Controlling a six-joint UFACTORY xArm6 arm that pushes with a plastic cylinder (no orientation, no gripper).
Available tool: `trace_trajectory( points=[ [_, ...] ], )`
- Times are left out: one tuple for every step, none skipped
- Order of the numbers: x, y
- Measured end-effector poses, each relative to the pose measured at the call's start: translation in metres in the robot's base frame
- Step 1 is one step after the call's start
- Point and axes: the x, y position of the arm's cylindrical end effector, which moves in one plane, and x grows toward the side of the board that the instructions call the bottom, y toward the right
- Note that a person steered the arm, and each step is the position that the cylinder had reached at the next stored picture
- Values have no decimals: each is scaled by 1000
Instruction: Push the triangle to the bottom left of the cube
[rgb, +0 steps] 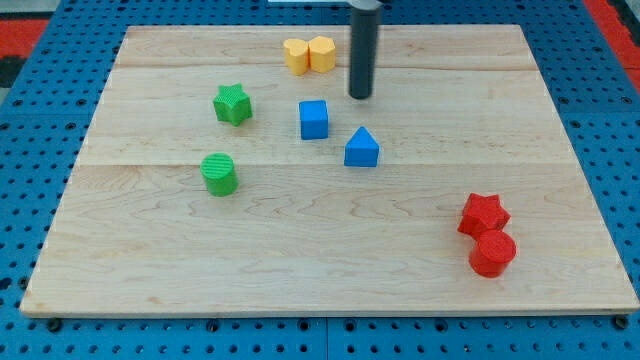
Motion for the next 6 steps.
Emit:
trace_trajectory(
  points=[
    [16, -20],
    [20, 1],
    [63, 54],
    [89, 44],
    [89, -5],
    [89, -43]
  ],
)
